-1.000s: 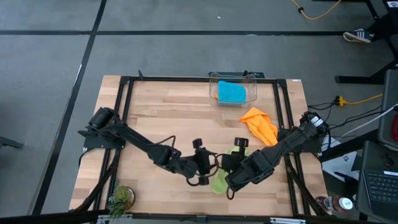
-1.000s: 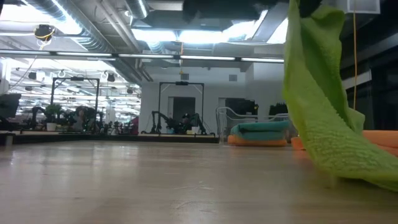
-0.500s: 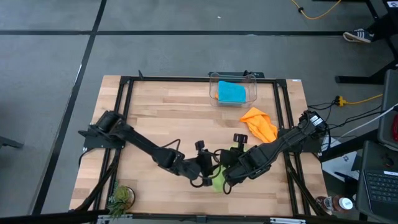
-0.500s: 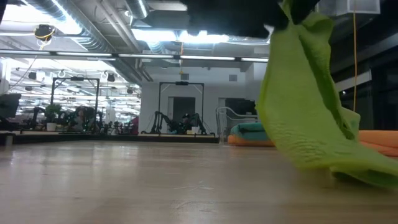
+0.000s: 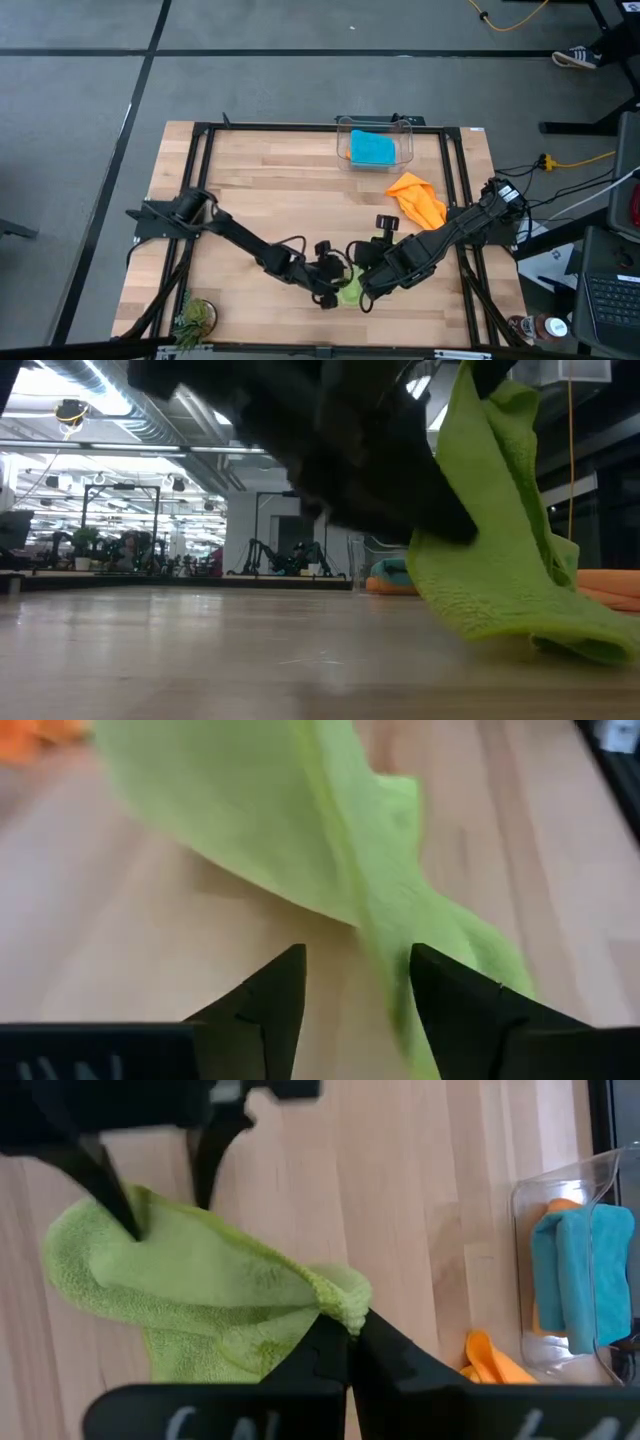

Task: Fold microfiber towels
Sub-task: Fold the green microfiber cloth

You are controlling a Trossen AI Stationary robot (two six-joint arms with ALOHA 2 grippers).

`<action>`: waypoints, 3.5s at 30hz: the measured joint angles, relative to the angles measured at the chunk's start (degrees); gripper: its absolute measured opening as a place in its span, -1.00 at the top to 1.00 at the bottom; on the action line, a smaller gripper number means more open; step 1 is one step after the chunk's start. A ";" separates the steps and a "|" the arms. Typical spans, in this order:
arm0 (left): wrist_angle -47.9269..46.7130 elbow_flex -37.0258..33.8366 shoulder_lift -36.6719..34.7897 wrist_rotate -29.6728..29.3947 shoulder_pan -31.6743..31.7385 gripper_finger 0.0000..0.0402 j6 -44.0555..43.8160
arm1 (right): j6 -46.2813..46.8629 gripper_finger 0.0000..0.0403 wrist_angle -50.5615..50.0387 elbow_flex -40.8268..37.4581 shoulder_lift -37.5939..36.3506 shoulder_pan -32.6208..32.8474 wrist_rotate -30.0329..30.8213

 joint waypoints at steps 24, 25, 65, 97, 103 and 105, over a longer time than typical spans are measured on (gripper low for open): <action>-0.98 -0.02 3.17 6.40 -2.00 0.15 -0.24 | -0.17 0.99 -0.05 0.04 -0.02 0.02 0.01; -1.00 -0.02 3.17 6.38 -2.09 0.16 -0.24 | -0.14 0.99 -0.06 0.04 -0.02 0.02 0.01; -77.34 32.92 -25.71 -4.38 -9.21 1.00 -13.02 | -13.73 0.99 -5.54 19.59 -0.04 -1.53 -6.79; -80.45 -4.01 -25.64 -3.73 0.02 1.00 -29.75 | -43.67 0.99 40.73 -19.40 0.74 -26.46 -6.36; -78.88 -4.81 -25.64 -5.81 1.05 1.00 -29.88 | -43.55 0.98 39.98 -19.37 0.68 -27.03 -4.00; -78.68 -4.81 -25.64 -5.16 0.71 1.00 -29.92 | -43.63 0.98 38.88 -19.37 0.66 -26.56 -3.99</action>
